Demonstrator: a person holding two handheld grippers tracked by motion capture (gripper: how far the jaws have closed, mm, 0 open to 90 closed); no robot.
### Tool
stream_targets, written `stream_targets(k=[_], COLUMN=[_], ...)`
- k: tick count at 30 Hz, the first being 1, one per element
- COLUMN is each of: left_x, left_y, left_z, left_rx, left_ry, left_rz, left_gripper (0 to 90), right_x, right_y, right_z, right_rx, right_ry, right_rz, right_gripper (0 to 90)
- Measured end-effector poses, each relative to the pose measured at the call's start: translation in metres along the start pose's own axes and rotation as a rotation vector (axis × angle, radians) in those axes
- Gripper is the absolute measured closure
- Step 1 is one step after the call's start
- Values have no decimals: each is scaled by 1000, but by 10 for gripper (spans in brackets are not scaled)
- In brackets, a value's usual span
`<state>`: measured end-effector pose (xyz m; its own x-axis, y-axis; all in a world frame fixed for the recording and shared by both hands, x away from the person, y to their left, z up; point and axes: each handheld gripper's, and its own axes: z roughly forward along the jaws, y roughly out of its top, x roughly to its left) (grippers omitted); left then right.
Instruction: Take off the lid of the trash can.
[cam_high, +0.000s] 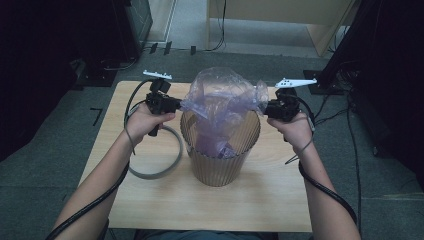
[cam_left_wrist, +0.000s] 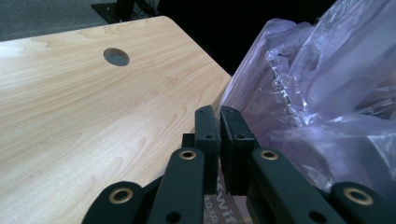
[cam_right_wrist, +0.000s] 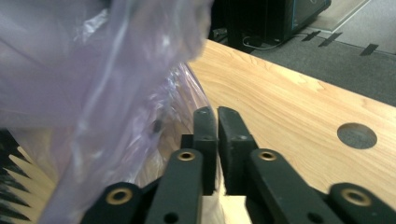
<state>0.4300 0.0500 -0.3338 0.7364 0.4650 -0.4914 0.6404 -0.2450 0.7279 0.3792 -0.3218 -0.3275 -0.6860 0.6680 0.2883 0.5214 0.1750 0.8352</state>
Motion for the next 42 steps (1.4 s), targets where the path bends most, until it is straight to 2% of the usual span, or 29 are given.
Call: stream_targets(k=[5, 7, 10, 12, 16, 21, 24, 26, 31, 34, 38, 42], left_x=[3, 3, 2, 1, -1, -4, -8, -13, -23, -25, -27, -30], left_y=[4, 6, 11, 14, 18, 22, 26, 28, 27, 23, 18, 14], left_z=[-8, -14, -25, -32, -44, -60, -66, -65, -54, -46, -41, -40], left_rx=[-17, -31, -49, -59, -84, -111, -124, -124, -86, -46, -13, 27], left_ry=[-7, -2, 10, 15, 24, 44, 34, 15, -21, -14, -20, -24], left_rz=[-19, -14, -6, 3, 13, 32, 46, 57, 78, 91, 100, 113], left_gripper=[749, 714, 682, 670, 632, 607, 607, 606, 571, 560, 555, 555], right_x=[-5, -7, -9, -8, -6, -3, -2, -1, 3, 4, 6, 12], right_y=[-1, -2, -3, -3, 1, 7, 13, 16, 17, 14, 16, 19], right_z=[-7, -11, -20, -26, -36, -48, -56, -56, -47, -43, -48, -55], right_rx=[-29, -43, -72, -89, -108, -122, -152, -145, -98, -85, -105, -97], right_ry=[-31, -38, -30, -34, -37, -28, -26, -16, -5, 3, 6, 44], right_rz=[26, 37, 41, 35, 10, 4, 6, 10, -5, -5, -3, -11], right_gripper=[634, 559, 470, 443, 424, 424, 418, 401, 443, 429, 443, 468])
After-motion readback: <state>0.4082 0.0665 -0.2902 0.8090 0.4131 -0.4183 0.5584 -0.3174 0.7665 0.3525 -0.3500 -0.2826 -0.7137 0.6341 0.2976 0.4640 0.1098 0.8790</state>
